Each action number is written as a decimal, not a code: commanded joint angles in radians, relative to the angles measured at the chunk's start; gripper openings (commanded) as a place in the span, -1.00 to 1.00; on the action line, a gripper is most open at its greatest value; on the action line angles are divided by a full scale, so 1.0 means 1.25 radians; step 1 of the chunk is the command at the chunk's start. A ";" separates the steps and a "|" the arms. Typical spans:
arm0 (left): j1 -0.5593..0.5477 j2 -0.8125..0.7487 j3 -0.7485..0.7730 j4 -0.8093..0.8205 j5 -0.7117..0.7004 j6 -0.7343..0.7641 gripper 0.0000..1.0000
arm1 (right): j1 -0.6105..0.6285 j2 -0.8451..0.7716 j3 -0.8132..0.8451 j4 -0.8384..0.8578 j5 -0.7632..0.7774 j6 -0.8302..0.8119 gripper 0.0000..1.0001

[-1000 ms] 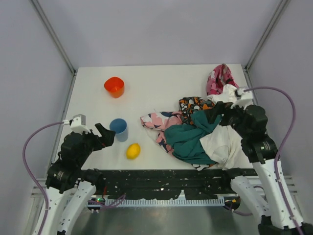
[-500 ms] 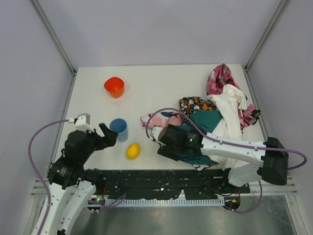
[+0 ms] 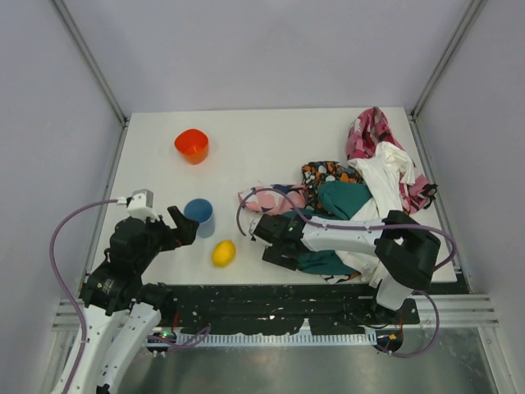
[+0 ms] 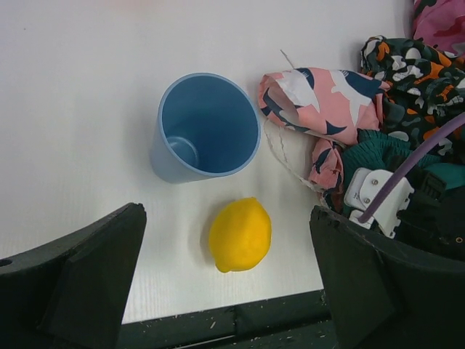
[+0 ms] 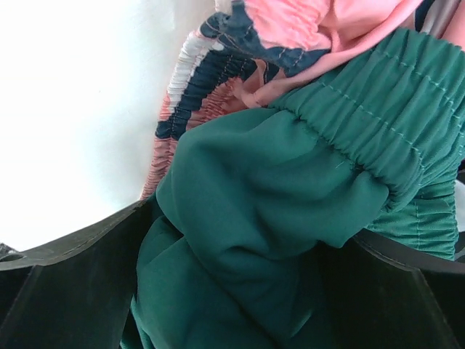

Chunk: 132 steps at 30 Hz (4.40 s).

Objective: Pick out a specific cloth from the pile

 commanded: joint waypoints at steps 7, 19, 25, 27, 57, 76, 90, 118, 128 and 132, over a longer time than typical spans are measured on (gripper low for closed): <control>0.002 0.011 -0.004 0.045 -0.013 0.006 0.99 | -0.059 0.159 0.034 -0.017 -0.024 0.021 0.64; 0.002 -0.008 -0.007 0.036 -0.044 0.010 0.99 | -0.063 -0.010 0.155 0.034 0.578 0.150 -0.89; 0.002 -0.003 -0.002 0.035 -0.055 0.011 0.99 | -0.110 -0.184 0.203 0.059 0.758 0.106 -0.89; 0.002 0.000 -0.002 0.035 -0.056 0.011 0.99 | -0.152 -0.249 0.199 0.072 0.754 0.114 -0.89; -0.350 0.884 0.182 0.698 0.335 -0.203 0.86 | -1.013 -0.209 -0.133 0.166 0.067 0.436 -0.89; -0.403 1.504 0.731 0.608 0.445 -0.370 0.34 | -1.022 -0.215 -0.127 0.161 0.068 0.421 -0.89; -0.417 1.562 0.817 0.518 0.417 -0.368 -1.00 | -1.022 -0.195 -0.130 0.166 0.042 0.422 -0.89; -0.353 1.159 1.430 0.033 0.144 0.208 -1.00 | -1.022 -0.138 -0.110 0.132 0.090 0.414 -0.89; -0.276 1.129 1.412 0.079 0.131 0.206 -1.00 | -0.981 -0.320 -0.134 0.139 0.017 0.372 -0.79; -0.252 1.109 1.363 0.092 0.121 0.204 -1.00 | -0.906 -0.376 -0.148 0.144 0.063 0.358 -0.78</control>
